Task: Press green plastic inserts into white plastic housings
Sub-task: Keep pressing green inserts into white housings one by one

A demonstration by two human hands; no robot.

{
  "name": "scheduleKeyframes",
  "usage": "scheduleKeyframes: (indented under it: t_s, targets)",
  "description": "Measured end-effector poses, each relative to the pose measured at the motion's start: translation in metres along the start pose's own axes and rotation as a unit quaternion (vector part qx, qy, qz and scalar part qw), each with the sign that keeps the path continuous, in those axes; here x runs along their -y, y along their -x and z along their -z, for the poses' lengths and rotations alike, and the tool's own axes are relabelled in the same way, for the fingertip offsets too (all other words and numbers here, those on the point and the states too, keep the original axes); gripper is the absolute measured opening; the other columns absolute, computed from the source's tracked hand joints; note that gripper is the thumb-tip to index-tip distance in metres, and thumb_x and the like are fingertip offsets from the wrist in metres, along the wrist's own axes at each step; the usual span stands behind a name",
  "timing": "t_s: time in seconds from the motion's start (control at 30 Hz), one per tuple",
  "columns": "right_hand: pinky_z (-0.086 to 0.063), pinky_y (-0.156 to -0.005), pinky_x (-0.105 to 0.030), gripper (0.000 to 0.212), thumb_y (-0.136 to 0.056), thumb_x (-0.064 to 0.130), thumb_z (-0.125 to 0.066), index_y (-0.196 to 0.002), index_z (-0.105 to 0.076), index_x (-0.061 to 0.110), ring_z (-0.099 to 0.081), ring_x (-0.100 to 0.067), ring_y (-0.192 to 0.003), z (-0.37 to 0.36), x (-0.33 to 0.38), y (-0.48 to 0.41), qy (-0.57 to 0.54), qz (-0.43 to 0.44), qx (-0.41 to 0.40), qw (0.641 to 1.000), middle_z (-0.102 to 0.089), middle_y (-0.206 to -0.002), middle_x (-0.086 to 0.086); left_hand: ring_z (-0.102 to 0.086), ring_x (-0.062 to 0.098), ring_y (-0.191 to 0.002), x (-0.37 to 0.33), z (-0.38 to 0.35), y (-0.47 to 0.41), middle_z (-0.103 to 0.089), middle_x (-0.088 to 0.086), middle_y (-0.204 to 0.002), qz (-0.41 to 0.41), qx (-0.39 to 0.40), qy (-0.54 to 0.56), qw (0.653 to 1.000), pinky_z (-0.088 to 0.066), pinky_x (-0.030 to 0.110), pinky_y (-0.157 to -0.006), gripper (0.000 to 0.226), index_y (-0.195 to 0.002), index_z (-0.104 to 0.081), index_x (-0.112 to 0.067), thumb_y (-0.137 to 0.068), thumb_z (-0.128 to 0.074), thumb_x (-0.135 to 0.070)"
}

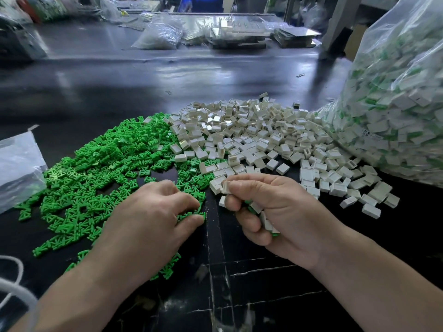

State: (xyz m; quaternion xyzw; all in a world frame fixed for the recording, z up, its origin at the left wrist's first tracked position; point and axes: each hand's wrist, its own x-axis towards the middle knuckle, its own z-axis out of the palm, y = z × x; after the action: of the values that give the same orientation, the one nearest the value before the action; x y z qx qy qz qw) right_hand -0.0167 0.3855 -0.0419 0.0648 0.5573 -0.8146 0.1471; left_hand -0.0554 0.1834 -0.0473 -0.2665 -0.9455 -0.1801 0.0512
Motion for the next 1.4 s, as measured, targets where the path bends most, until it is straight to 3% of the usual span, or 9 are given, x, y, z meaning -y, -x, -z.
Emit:
scheduleKeyframes:
  t_s: [0.2, 0.43, 0.73, 0.87, 0.9, 1.0, 1.1, 1.2, 1.4]
  targets:
    - [-0.033, -0.037, -0.019, 0.005, -0.093, 0.016, -0.066, -0.09, -0.069, 0.013, -0.046, -0.011, -0.046, 0.002, -0.001, -0.002, -0.003, -0.008, -0.012, 1.0, -0.061, -0.074, -0.006, -0.06, 0.02, -0.075, 0.003, -0.004, -0.005, -0.063, -0.009, -0.078, -0.062, 0.0, -0.078, 0.995, -0.047, 0.033, -0.065, 0.02, -0.091, -0.078, -0.03, -0.072, -0.082, -0.032]
    - [-0.034, -0.037, -0.02, 0.006, -0.094, 0.018, -0.066, -0.091, -0.067, 0.013, -0.046, -0.011, -0.047, 0.002, -0.003, -0.002, 0.013, -0.011, -0.014, 1.0, -0.061, -0.074, -0.006, -0.055, 0.017, -0.077, 0.002, -0.005, -0.007, -0.059, -0.011, -0.081, -0.07, -0.005, -0.094, 0.993, -0.045, 0.035, -0.067, 0.025, -0.087, -0.069, -0.031, -0.079, -0.06, -0.053]
    - [-0.034, -0.037, -0.02, 0.007, -0.093, 0.017, -0.066, -0.095, -0.069, 0.012, -0.047, -0.012, -0.047, 0.001, -0.005, -0.004, 0.031, -0.01, -0.012, 0.999, -0.061, -0.074, -0.006, -0.052, 0.017, -0.072, 0.002, -0.009, -0.008, -0.058, -0.008, -0.076, -0.079, -0.04, -0.105, 0.99, -0.046, 0.039, -0.071, 0.025, -0.084, -0.062, -0.023, -0.096, -0.045, -0.037]
    - [-0.035, -0.037, -0.02, 0.007, -0.094, 0.018, -0.066, -0.094, -0.07, 0.012, -0.047, -0.012, -0.047, 0.001, -0.005, -0.003, 0.041, -0.008, -0.013, 0.999, -0.062, -0.075, -0.006, -0.053, 0.005, -0.054, -0.004, -0.005, -0.005, -0.059, -0.012, -0.066, 0.005, -0.107, 0.062, 0.992, -0.045, 0.023, -0.048, 0.005, -0.093, -0.058, -0.033, -0.093, -0.053, -0.035]
    - [-0.035, -0.037, -0.02, 0.007, -0.094, 0.017, -0.066, -0.093, -0.071, 0.013, -0.048, -0.011, -0.047, 0.001, -0.005, -0.003, 0.041, -0.009, -0.013, 0.999, -0.063, -0.076, -0.006, -0.056, 0.008, -0.053, -0.004, -0.003, -0.004, -0.064, -0.01, -0.069, 0.035, -0.101, 0.133, 0.985, -0.047, 0.023, -0.045, 0.011, -0.099, -0.06, -0.04, -0.09, -0.055, -0.037]
    - [-0.035, -0.036, -0.02, 0.007, -0.094, 0.016, -0.065, -0.093, -0.072, 0.014, -0.048, -0.011, -0.047, 0.0, -0.004, -0.001, 0.049, -0.007, -0.006, 0.999, -0.066, -0.076, -0.006, -0.069, 0.006, -0.071, -0.003, -0.002, -0.002, -0.073, -0.014, -0.085, 0.095, -0.052, 0.334, 0.936, -0.055, 0.018, -0.057, 0.025, -0.104, -0.067, -0.051, -0.086, -0.063, -0.034]
    - [-0.035, -0.035, -0.02, 0.01, -0.096, 0.019, -0.065, -0.089, -0.07, 0.013, -0.048, -0.011, -0.045, -0.003, -0.005, 0.001, 0.069, 0.009, 0.01, 0.997, -0.065, -0.074, -0.005, -0.073, 0.013, -0.076, -0.004, -0.004, -0.004, -0.076, -0.002, -0.085, 0.117, -0.044, 0.473, 0.872, -0.057, 0.019, -0.064, 0.015, -0.096, -0.071, -0.03, -0.089, -0.062, -0.02]
    - [-0.036, -0.036, -0.02, 0.016, -0.096, 0.026, -0.066, -0.083, -0.07, 0.018, -0.048, -0.01, -0.046, -0.005, -0.006, 0.002, 0.112, 0.038, 0.013, 0.993, -0.061, -0.07, -0.002, -0.074, 0.022, -0.078, -0.005, -0.006, -0.005, -0.076, 0.006, -0.085, 0.129, -0.041, 0.546, 0.827, -0.058, 0.024, -0.063, 0.016, -0.092, -0.069, -0.02, -0.08, -0.065, -0.03]
    - [-0.039, -0.037, -0.021, 0.017, -0.094, 0.034, -0.067, -0.083, -0.069, 0.021, -0.051, -0.011, -0.047, -0.005, -0.008, 0.004, 0.189, 0.08, 0.014, 0.979, -0.06, -0.067, 0.002, -0.063, 0.018, -0.065, -0.01, -0.007, -0.002, -0.066, 0.006, -0.074, 0.134, -0.032, 0.597, 0.79, -0.052, 0.025, -0.056, 0.023, -0.085, -0.072, -0.019, -0.074, -0.081, -0.037]
